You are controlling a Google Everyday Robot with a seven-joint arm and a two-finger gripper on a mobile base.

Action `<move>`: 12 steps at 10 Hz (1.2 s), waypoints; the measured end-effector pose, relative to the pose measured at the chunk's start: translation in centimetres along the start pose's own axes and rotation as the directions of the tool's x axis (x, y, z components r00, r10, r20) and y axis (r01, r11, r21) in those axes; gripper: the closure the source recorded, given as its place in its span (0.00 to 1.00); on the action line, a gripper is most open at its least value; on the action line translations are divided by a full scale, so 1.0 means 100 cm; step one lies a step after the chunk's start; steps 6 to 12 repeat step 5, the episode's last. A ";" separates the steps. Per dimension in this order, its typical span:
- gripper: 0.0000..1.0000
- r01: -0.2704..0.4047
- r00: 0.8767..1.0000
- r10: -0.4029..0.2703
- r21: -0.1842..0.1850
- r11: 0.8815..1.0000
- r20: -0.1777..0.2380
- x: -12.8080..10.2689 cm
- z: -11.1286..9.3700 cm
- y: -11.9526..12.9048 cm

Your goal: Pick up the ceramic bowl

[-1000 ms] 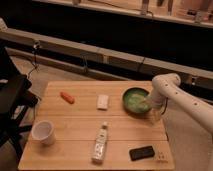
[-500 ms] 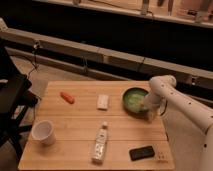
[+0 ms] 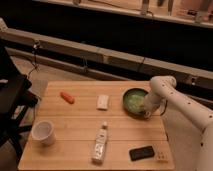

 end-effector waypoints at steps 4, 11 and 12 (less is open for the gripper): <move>1.00 -0.003 1.000 0.003 -0.003 1.000 -0.002 0.002 -0.002 0.003; 1.00 -0.003 1.000 0.003 -0.004 1.000 -0.002 0.002 -0.002 0.002; 1.00 -0.003 1.000 0.003 -0.004 1.000 -0.002 0.002 -0.002 0.002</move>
